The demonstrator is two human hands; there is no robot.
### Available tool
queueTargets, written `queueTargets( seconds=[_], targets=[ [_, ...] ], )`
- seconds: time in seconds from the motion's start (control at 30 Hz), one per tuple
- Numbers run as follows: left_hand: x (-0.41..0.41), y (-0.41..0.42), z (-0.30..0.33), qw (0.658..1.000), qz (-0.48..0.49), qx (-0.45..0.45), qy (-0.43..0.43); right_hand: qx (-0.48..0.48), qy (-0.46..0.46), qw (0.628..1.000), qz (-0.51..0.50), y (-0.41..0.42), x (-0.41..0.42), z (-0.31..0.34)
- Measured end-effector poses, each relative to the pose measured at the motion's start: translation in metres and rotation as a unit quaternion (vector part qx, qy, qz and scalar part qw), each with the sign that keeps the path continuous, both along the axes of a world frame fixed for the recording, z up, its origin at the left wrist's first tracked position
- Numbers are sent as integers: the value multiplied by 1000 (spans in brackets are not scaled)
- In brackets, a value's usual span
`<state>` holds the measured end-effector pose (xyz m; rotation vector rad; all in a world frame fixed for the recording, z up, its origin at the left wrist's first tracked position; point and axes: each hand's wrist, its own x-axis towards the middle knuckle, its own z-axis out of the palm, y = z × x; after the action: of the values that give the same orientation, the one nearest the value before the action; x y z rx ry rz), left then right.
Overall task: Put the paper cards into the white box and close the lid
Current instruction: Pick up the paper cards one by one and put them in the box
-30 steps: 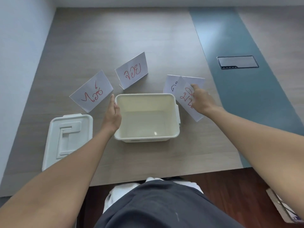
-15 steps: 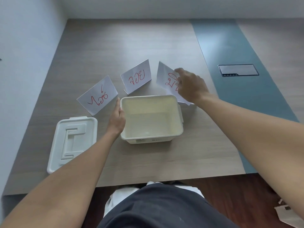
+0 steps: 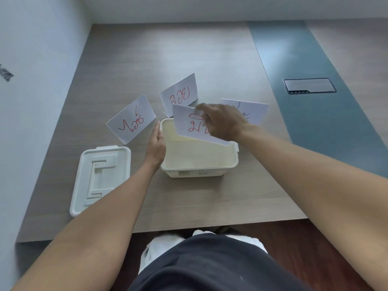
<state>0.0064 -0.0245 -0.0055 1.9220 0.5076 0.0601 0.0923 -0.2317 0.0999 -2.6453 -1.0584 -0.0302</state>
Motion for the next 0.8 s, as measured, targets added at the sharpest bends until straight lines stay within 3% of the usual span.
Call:
queueTargets(
  seconds=[0.37, 0.63, 0.8],
  targets=[
    [2, -1, -1, 1000, 15, -14, -13, -112, 178, 978, 15, 4, -41, -74],
    [4, -2, -4, 999, 19, -23, -22, -22, 254, 967, -13, 5, -43, -85],
    [4, -1, -6, 999, 18, -20, -23, 100, 158, 979, -81, -19, -6, -78]
  ],
)
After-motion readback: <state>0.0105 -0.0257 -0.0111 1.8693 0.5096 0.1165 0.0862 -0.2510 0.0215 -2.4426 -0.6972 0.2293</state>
